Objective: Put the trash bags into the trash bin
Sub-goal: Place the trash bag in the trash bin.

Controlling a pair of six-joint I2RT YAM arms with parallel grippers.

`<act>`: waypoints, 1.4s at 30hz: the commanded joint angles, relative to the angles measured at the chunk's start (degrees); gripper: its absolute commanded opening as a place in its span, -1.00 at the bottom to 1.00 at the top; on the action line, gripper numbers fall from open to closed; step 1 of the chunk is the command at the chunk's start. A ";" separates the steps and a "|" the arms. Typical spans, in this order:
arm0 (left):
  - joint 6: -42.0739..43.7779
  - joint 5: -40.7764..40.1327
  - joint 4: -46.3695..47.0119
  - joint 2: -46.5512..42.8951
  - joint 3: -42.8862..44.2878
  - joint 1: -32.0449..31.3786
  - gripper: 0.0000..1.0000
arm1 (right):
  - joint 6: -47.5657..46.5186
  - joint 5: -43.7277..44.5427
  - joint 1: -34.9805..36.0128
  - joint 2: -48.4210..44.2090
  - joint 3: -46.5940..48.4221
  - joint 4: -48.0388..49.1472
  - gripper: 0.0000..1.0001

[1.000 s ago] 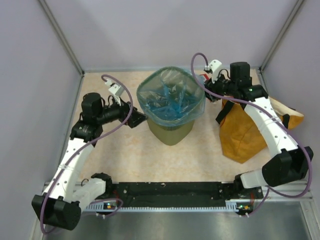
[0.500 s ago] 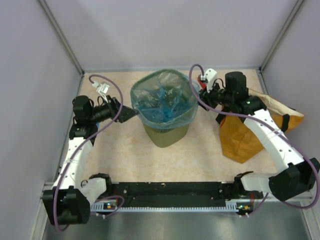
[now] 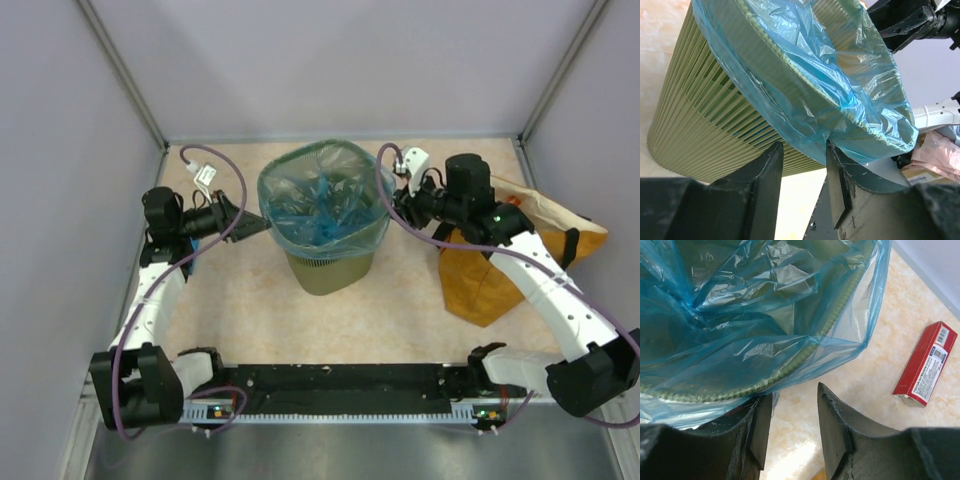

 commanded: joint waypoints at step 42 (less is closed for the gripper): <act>23.61 5.02 -11.59 -0.58 7.17 2.97 -1.00 | 16.85 -39.08 -17.50 25.24 32.11 -7.20 0.26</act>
